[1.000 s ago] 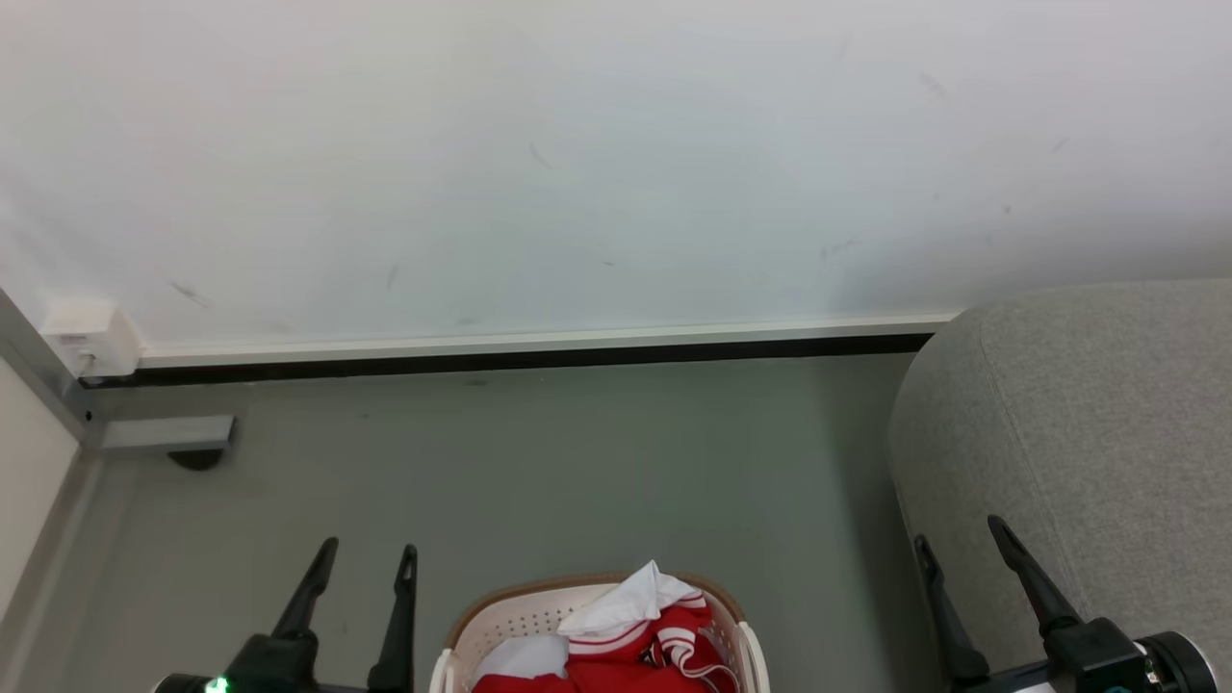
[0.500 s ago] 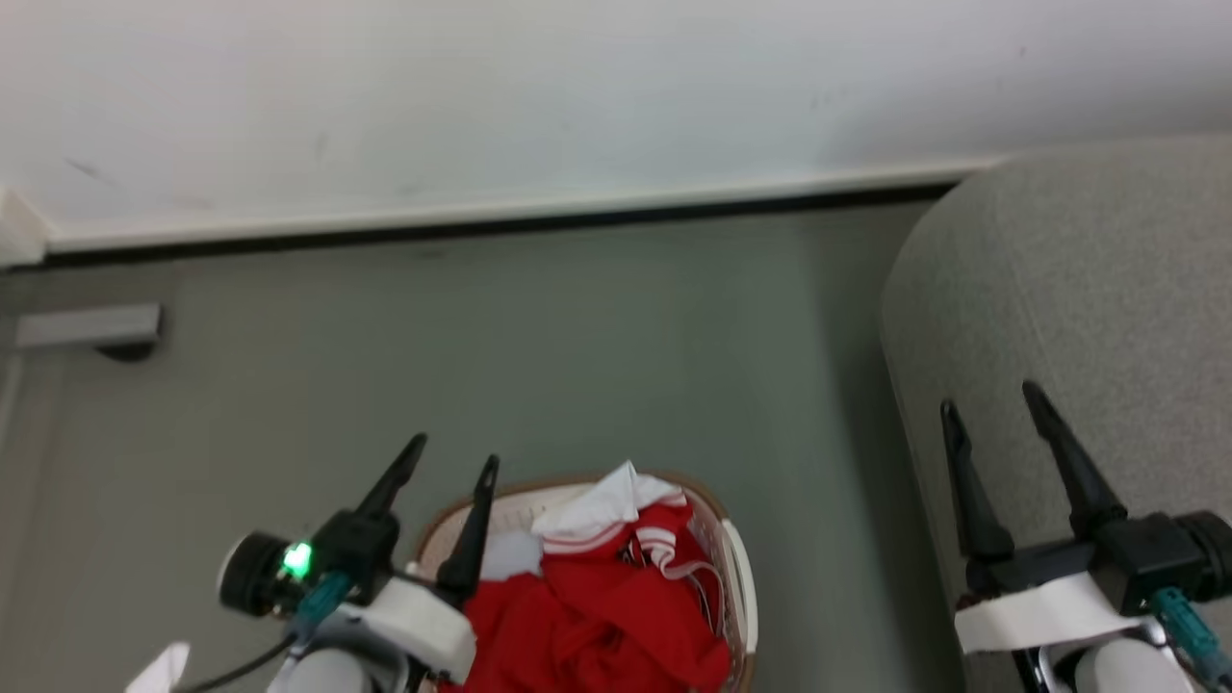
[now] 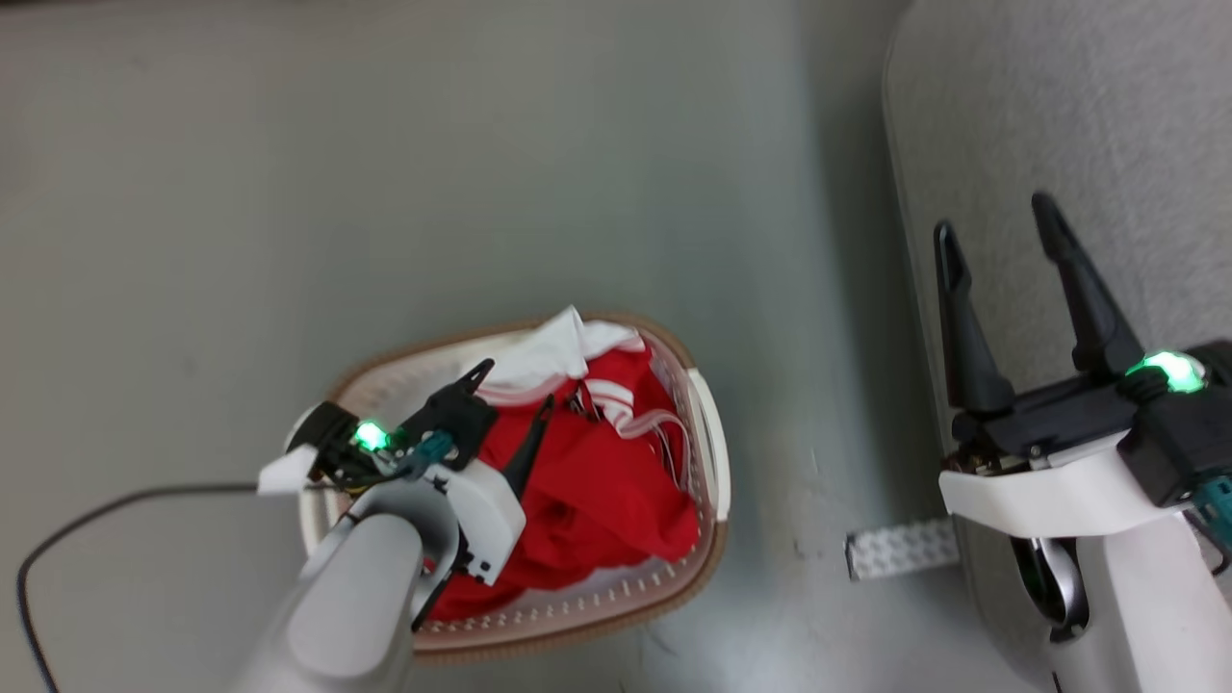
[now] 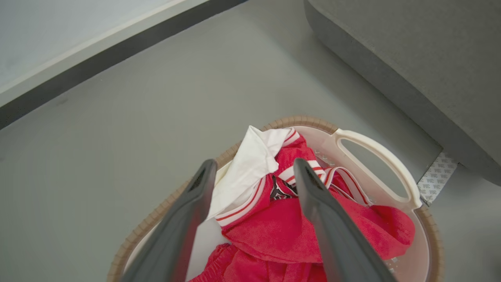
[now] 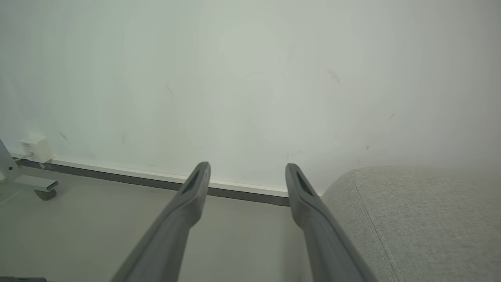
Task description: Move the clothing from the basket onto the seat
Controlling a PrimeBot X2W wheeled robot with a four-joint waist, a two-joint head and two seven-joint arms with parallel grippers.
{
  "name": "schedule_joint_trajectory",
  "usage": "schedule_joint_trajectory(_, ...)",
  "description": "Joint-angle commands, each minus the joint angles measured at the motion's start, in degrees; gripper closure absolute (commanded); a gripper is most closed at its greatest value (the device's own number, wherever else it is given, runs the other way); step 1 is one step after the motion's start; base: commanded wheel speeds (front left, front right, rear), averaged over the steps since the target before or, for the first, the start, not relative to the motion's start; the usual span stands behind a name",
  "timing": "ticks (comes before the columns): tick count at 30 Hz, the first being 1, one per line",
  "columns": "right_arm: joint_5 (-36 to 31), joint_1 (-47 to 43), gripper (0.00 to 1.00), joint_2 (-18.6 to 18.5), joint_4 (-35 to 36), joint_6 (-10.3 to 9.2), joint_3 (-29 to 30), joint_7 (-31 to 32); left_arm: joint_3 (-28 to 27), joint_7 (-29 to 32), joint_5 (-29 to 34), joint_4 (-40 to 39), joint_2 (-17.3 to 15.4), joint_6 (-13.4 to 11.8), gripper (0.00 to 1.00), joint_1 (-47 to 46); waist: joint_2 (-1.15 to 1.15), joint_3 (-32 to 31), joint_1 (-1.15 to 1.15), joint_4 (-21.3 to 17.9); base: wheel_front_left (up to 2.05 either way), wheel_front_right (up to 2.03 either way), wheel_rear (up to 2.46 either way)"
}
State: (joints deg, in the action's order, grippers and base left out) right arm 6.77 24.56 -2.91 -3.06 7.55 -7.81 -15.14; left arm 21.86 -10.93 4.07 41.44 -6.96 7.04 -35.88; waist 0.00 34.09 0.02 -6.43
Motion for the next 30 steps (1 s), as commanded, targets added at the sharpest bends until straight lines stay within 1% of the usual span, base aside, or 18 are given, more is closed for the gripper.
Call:
schedule_joint_trajectory(1, 0.4, 1.5, 0.00, 0.0, 1.0, -0.12, -0.2, 0.0, 0.5, 0.5, 0.8, 1.7, -0.3, 0.0, 0.00, -1.8, 0.00, 6.7, -0.02, -2.3, 0.00, 0.00, 0.00)
schedule_joint_trajectory(4, 0.3, 2.9, 0.00, 0.0, 3.0, -0.12, -0.7, 0.0, 2.0, 2.4, 1.2, 6.2, -0.4, 0.2, 0.00, -5.1, 0.00, 10.4, -0.02, -2.5, 0.00, 0.00, 0.00)
schedule_joint_trajectory(10, -0.7, 5.0, 0.00, 0.0, 7.0, -0.12, -1.1, 0.0, 3.8, 5.9, 0.0, 14.1, 0.1, 0.3, 0.00, -11.7, 0.00, 16.7, -0.02, -2.3, 0.00, 0.00, 0.00)
schedule_joint_trajectory(14, -0.3, 5.9, 0.00, 0.0, 8.7, -0.12, -1.8, 0.0, 5.9, 7.3, -1.2, 18.9, 0.7, 0.4, 0.00, -14.8, 0.00, 19.1, -0.02, -2.6, 0.00, 0.00, 0.00)
schedule_joint_trajectory(17, 0.2, 5.7, 0.00, 0.0, 9.4, -0.12, -2.3, 0.0, 8.1, 7.3, -2.6, 22.0, 1.3, 0.4, 0.00, -15.4, 0.00, 19.7, -0.02, -2.8, 0.00, 0.00, 0.00)
schedule_joint_trajectory(18, 0.5, 5.4, 0.00, 0.0, 9.5, -0.12, -2.3, 0.0, 8.7, 6.8, -3.2, 22.7, 1.5, 0.4, 0.07, -15.9, 0.00, 19.8, -0.02, -2.9, 0.00, 0.00, 0.00)
schedule_joint_trajectory(19, 0.5, 5.1, 0.00, 0.0, 9.5, -0.12, -2.3, 0.0, 9.4, 6.3, -3.9, 23.4, 1.8, 0.4, 0.40, -15.9, 0.00, 19.6, -0.02, -2.9, 0.00, 0.00, 0.00)
schedule_joint_trajectory(20, 0.7, 4.8, 0.00, 0.0, 9.3, -0.12, -2.2, 0.0, 9.6, 5.8, -4.6, 23.9, 2.0, 0.4, 1.00, -16.0, 0.00, 19.3, -0.02, -2.8, 0.00, 0.00, 0.00)
schedule_joint_trajectory(25, 1.6, 3.1, 0.00, 0.0, 7.6, -0.12, -1.8, 0.0, 10.9, 1.6, -8.9, 24.8, 2.9, 0.4, 1.00, -15.8, 0.00, 16.0, -0.02, -2.1, 0.00, 0.00, 0.00)
schedule_joint_trajectory(30, 2.0, 0.6, 0.00, 0.0, 5.5, -0.12, -1.2, 0.0, 11.2, -2.8, -13.6, 23.2, 3.2, 0.4, 1.00, -12.6, 0.00, 9.2, -0.02, -0.8, 0.00, 0.00, 0.00)
